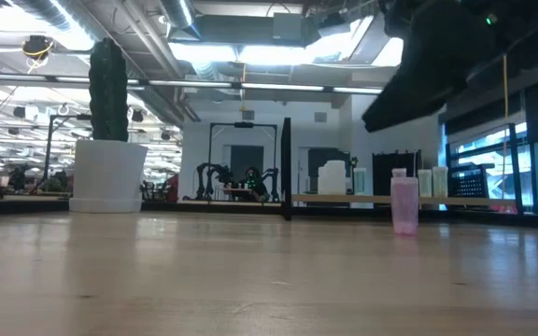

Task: Pick and place medicine bottles onto shelf by color
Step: Put the right pink pill bottle on the shelf aligned with the other pink pill bottle

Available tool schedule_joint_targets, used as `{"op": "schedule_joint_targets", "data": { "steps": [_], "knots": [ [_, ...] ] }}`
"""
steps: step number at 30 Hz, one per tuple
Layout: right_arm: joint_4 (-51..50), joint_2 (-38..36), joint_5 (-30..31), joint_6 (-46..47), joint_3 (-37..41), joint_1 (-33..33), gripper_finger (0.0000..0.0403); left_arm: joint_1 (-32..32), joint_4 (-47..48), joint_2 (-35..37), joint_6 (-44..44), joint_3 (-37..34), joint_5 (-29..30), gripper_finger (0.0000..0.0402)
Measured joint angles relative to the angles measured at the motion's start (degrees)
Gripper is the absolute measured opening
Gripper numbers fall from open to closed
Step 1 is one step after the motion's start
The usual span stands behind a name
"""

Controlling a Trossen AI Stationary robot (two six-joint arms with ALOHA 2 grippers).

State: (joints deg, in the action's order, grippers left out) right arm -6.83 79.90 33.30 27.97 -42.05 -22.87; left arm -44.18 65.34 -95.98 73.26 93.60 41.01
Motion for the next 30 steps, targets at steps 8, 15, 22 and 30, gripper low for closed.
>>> {"op": "schedule_joint_targets", "data": {
  "steps": [8,15,22,30],
  "knots": [
    [-13.1,-2.0,-8.2,-3.3,-8.7,0.0,0.0242,0.0,1.9,0.0,-0.5,0.0,0.3,0.022],
    [-30.5,-2.2,-21.1,-5.9,-18.6,0.3,0.0242,0.0,2.1,0.0,-1.4,0.0,0.3,0.022],
    [-35.2,-2.1,-28.2,-8.9,-20.0,3.9,0.0242,0.0,2.5,0.0,-1.9,0.0,2.4,0.022],
    [-37.5,-1.9,-28.5,-12.8,-19.9,11.9,0.0242,0.3,4.1,0.0,-2.0,0.0,6.5,0.022]
  ]
}}
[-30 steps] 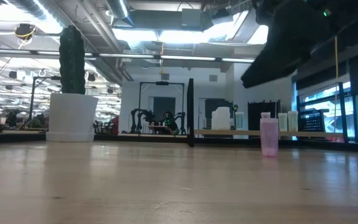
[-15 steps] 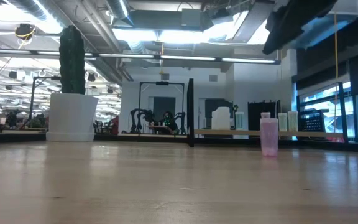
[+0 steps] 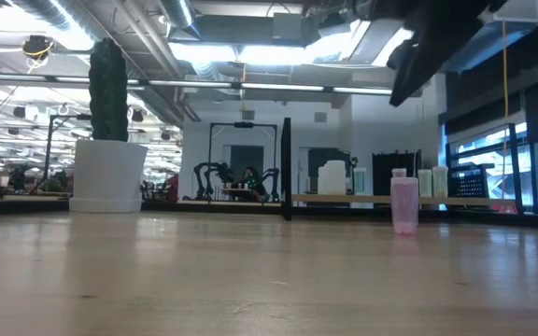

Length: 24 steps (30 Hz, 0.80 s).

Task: Pick and place medicine bottles onto shelf by color
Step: Put the right pink pill bottle on the shelf aligned with the other pink pill bottle

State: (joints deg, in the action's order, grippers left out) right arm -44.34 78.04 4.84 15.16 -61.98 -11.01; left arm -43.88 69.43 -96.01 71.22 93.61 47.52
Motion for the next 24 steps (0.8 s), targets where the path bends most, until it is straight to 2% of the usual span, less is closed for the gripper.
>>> {"op": "schedule_joint_targets", "data": {
  "steps": [6,10,17,24],
  "knots": [
    [-1.0,0.0,-0.7,-6.8,0.0,2.5,0.0242,2.3,1.1,0.0,-1.0,0.0,1.7,0.022],
    [-0.4,0.6,-3.4,-12.7,0.9,2.5,0.0242,5.0,1.0,0.0,-2.8,0.0,1.7,0.022],
    [0.0,4.3,-4.9,-18.0,1.5,2.5,0.0242,8.8,2.0,0.0,-2.9,0.0,1.6,0.022],
    [0.3,9.0,-4.5,-20.4,1.6,2.5,0.0242,9.5,2.1,0.0,-2.9,0.0,1.5,0.022]
  ]
}}
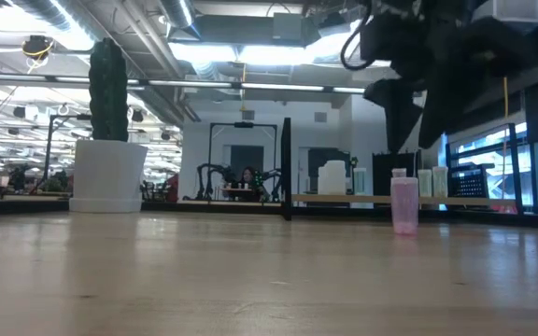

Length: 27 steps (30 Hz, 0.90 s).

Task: Pick and place medicine bottles onto shelf by color
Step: Put the right pink pill bottle on the shelf aligned with the other pink pill bottle

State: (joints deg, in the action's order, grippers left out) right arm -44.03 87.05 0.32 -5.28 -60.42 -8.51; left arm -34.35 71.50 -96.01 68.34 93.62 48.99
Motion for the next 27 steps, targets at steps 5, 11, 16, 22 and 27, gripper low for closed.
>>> {"op": "schedule_joint_targets", "data": {
  "steps": [5,11,16,22,27],
  "knots": [
    [0.1,2.7,0.0,-0.1,0.0,0.0,0.0242,0.0,0.0,0.0,0.1,0.0,0.0,0.022],
    [0.1,4.8,1.7,-0.4,0.0,0.0,0.0242,0.0,-0.1,0.0,0.2,0.0,0.0,0.022],
    [0.1,6.5,2.3,-0.9,0.0,0.2,0.0242,0.1,-0.1,0.0,0.4,0.0,0.0,0.022],
    [1.6,8.6,2.2,-3.4,0.0,0.2,0.0242,0.1,-0.1,0.0,0.5,0.0,0.0,0.022],
    [3.1,9.6,2.2,-3.5,0.0,0.2,0.0236,0.1,-0.1,0.0,0.6,0.0,0.0,0.022]
  ]
}}
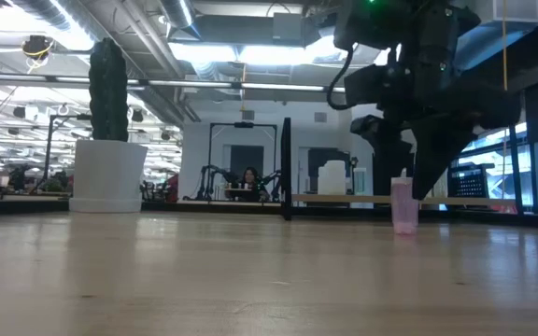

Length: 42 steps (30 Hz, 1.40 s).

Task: Pick and place medicine bottles onto shelf by color
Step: Put the right pink pill bottle on the shelf aligned with the other pink pill bottle

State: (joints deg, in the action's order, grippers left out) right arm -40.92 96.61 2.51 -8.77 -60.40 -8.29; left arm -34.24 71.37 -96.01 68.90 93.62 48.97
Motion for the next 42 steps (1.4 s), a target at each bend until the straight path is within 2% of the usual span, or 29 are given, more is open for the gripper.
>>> {"op": "schedule_joint_targets", "data": {
  "steps": [15,22,28,35,38,42],
  "knots": [
    [-0.2,0.5,0.0,0.3,0.0,0.3,0.0114,0.0,0.0,0.0,0.1,0.0,0.0,0.022],
    [-3.7,-3.2,-0.1,5.8,0.0,0.8,0.0123,0.0,0.1,0.0,0.0,0.0,0.0,0.022],
    [-8.1,-10.0,-0.2,13.3,0.0,4.6,0.0116,1.1,0.1,0.0,-0.5,0.0,1.1,0.022],
    [-17.3,-17.2,0.1,29.0,-0.6,13.4,0.0119,3.7,0.0,0.0,-1.6,0.0,1.1,0.022],
    [-19.4,-18.1,1.8,32.5,-2.0,17.9,0.012,5.1,-0.1,0.0,-1.6,0.0,1.1,0.022],
    [-20.2,-18.1,2.3,32.2,-4.4,25.0,0.0121,6.8,-0.4,0.0,-1.6,0.0,1.0,0.022]
  ]
}}
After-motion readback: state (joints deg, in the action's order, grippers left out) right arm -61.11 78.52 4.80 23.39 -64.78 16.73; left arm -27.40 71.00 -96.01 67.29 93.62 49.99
